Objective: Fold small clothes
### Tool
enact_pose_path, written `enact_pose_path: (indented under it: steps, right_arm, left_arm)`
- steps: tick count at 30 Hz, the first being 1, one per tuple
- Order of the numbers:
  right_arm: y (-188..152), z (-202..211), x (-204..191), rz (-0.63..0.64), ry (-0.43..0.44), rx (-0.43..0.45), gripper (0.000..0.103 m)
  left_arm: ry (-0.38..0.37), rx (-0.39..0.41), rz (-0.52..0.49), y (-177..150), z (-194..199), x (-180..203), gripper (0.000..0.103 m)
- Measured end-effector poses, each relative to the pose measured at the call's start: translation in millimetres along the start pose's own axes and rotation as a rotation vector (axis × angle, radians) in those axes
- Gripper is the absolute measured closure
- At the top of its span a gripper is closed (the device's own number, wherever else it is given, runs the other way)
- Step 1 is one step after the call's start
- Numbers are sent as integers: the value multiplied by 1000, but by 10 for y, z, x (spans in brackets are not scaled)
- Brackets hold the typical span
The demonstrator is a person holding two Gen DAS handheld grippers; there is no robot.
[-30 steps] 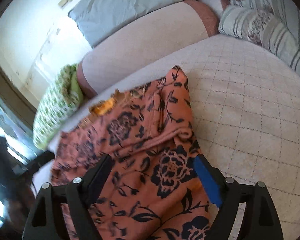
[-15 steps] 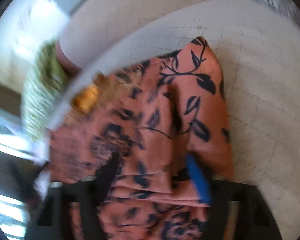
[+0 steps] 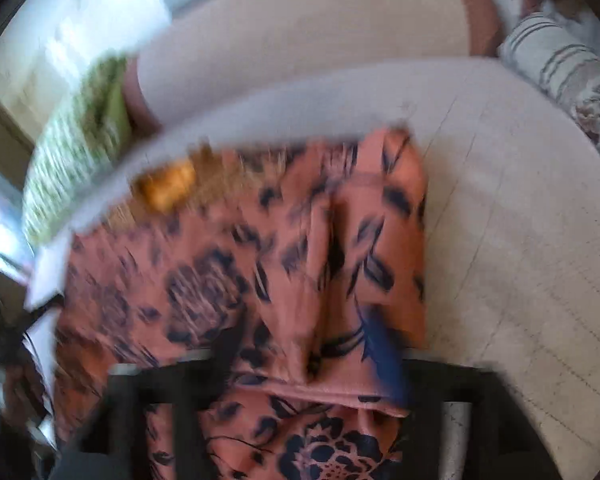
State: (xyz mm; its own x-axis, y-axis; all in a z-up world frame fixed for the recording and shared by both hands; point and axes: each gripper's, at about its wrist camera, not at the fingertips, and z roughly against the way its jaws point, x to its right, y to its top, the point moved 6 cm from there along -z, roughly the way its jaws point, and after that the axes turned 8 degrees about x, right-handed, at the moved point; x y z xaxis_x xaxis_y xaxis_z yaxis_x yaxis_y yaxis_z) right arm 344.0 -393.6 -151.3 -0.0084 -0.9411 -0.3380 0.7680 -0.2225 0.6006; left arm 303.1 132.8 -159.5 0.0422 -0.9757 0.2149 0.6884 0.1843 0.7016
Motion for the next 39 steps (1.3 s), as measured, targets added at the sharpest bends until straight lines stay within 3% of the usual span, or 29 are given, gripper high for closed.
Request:
enact_pose_path:
  steps: [3, 7, 8, 9, 10, 11, 12, 14, 16, 17, 18, 20, 21, 22, 23, 24, 26, 30, 31, 32, 33, 36, 38, 39]
  right_arm:
    - [258, -1, -76, -44, 61, 38, 25]
    - [369, -457, -20, -76, 27, -12, 26]
    - [323, -540, -5, -71, 16, -32, 30]
    - [299, -617, -24, -39, 8, -41, 49]
    - [301, -632, -53, 23, -25, -41, 78]
    - [296, -623, -105, 59, -45, -40, 79]
    - [308, -574, -146, 86, -49, -26, 87]
    - [392, -383, -181, 150, -118, 63, 88]
    - [439, -376, -84, 154, -163, 98, 88]
    - [372, -490, -18, 140, -160, 36, 88]
    - [275, -620, 45, 115, -144, -32, 86]
    - [278, -498, 97, 63, -98, 23, 83]
    - [287, -373, 137, 25, -63, 42, 66]
    - [298, -282, 160, -6, -28, 53, 25]
    - [322, -193, 158, -32, -4, 73, 14]
    - [369, -114, 130, -47, 11, 107, 12]
    - [455, -30, 79, -43, 26, 145, 12]
    - [483, -360, -50, -30, 22, 79, 16]
    - [427, -504, -64, -4, 5, 34, 53]
    - [370, -598, -59, 19, -30, -23, 77]
    - [313, -689, -12, 39, -65, -42, 80]
    - [394, -495, 7, -10, 9, 25, 75]
    - [570, -250, 167, -30, -1, 135, 40]
    - [646, -201, 305, -52, -46, 167, 9]
  left_arm:
    - [5, 28, -35, 214, -68, 48, 41]
    - [-27, -82, -30, 213, -440, 129, 41]
    - [-31, -124, -34, 159, -547, 128, 45]
    - [-7, -138, -46, 116, -600, 112, 62]
    - [-9, -114, -61, 130, -601, 139, 92]
    - [-33, -106, -60, 165, -541, 169, 94]
    - [-27, -65, -70, 225, -452, 193, 94]
    - [-19, 32, -122, 293, -295, 262, 94]
    - [9, 3, -144, 205, -408, 254, 93]
    - [22, -58, -109, 114, -552, 190, 91]
    - [17, -44, -73, 116, -544, 156, 86]
    - [35, -35, -61, 202, -460, 164, 76]
    - [46, -23, -70, 252, -416, 168, 65]
    - [53, -16, -72, 279, -352, 149, 60]
    - [54, -7, -65, 303, -324, 123, 60]
    - [46, 6, -51, 353, -310, 124, 60]
    - [37, 32, -34, 447, -217, 130, 54]
    - [2, 35, -59, 493, -269, 219, 49]
    - [12, 13, -60, 519, -414, 226, 51]
    - [32, -32, -58, 472, -508, 198, 59]
    - [40, -86, -31, 399, -652, 133, 71]
    - [41, -49, -6, 482, -522, 121, 71]
    - [17, 44, -37, 595, -313, 197, 69]
    - [-6, 73, -49, 641, -223, 245, 66]
